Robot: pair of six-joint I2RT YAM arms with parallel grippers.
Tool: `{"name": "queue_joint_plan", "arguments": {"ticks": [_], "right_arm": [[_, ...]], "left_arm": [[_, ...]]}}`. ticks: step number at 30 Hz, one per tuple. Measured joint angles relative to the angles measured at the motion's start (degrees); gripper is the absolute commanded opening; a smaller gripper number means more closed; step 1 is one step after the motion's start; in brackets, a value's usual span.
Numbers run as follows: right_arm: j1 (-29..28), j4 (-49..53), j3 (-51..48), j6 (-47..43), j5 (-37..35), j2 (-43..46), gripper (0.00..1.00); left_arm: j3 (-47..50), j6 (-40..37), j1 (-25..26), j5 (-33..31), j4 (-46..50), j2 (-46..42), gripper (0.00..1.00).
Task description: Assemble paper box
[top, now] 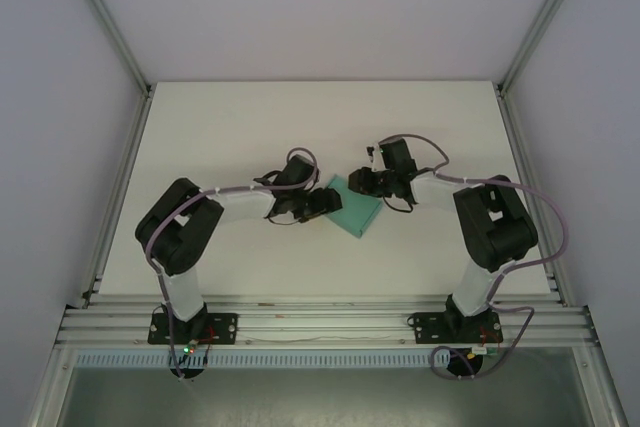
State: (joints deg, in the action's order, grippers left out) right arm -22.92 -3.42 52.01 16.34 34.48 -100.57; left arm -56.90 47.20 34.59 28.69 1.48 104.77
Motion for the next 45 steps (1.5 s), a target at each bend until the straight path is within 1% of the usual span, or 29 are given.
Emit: {"name": "queue_joint_plan", "arguments": {"ticks": [8, 14, 16, 17, 18, 26, 28, 29, 30, 31, 33, 35, 37, 40, 42, 44, 45], "right_arm": [[0.0, -4.1, -1.2, 1.2, -3.6, -0.1, 0.24], [0.0, -6.5, -1.3, 2.1, -4.6, -0.9, 0.23], [0.0, -6.8, -1.2, 2.1, -4.9, -0.9, 0.23], [0.0, -6.8, -1.2, 2.1, -4.9, -0.9, 0.24], [0.0, -6.8, -1.2, 2.1, -4.9, -1.0, 0.23], [0.0, -7.6, -0.9, 2.6, -5.7, -1.5, 0.23], [0.0, -7.6, -0.7, 2.6, -6.2, -1.5, 0.23], [0.0, -7.6, -0.7, 2.8, -6.3, -1.4, 0.24], [0.0, -7.5, -0.7, 2.8, -6.3, -1.4, 0.24], [0.0, -7.3, -0.6, 2.9, -6.5, -1.3, 0.24], [0.0, -6.4, -0.2, 3.2, -6.7, -1.2, 0.25], [0.0, -4.9, 0.6, 3.2, -7.0, -1.2, 0.25], [0.0, -2.9, 1.6, 3.2, -7.3, -1.1, 0.25], [-0.2, 0.5, 3.0, 3.2, -7.8, -0.8, 0.29], [-0.4, 2.7, 3.2, 3.1, -7.9, -0.2, 0.35], [-0.8, 4.9, 3.3, 3.1, -7.9, 0.5, 0.37], [-1.0, 6.1, 3.4, 3.1, -7.9, 0.7, 0.37]], "left_arm": [[-6.3, 1.5, -0.4, -1.2, 5.5, 2.8, 0.26], [-8.6, 1.6, -0.9, -1.9, 7.0, 4.1, 0.15], [-8.7, 1.7, -0.9, -2.2, 7.0, 4.2, 0.08], [-8.7, 1.7, -0.9, -2.2, 6.9, 4.2, 0.03], [-8.7, 1.7, -0.9, -2.3, 6.9, 4.2, 0.00], [-7.7, 3.0, -0.9, -3.4, 4.4, 4.1, 0.00], [-7.1, 2.9, -0.9, -3.8, 3.4, 3.8, 0.05], [-6.8, 2.9, -0.9, -3.9, 3.0, 3.7, 0.10], [-6.4, 2.9, -0.9, -4.1, 2.4, 3.5, 0.19], [-6.1, 2.9, -0.9, -4.3, 1.9, 3.3, 0.23], [-5.9, 2.8, -0.8, -4.9, 1.5, 3.0, 0.37], [-5.9, 2.4, -0.7, -5.4, 1.4, 2.9, 0.48], [-5.5, 1.7, -0.4, -6.3, 0.8, 2.5, 0.50], [-4.8, 0.7, 0.2, -7.7, 0.5, 1.8, 0.61], [-4.3, 0.2, 0.3, -8.6, 0.4, 1.4, 0.70], [-3.7, -0.5, 0.5, -9.4, 0.2, 0.9, 0.74], [-3.2, -0.7, 0.6, -9.8, 0.2, 0.4, 0.77]]}}
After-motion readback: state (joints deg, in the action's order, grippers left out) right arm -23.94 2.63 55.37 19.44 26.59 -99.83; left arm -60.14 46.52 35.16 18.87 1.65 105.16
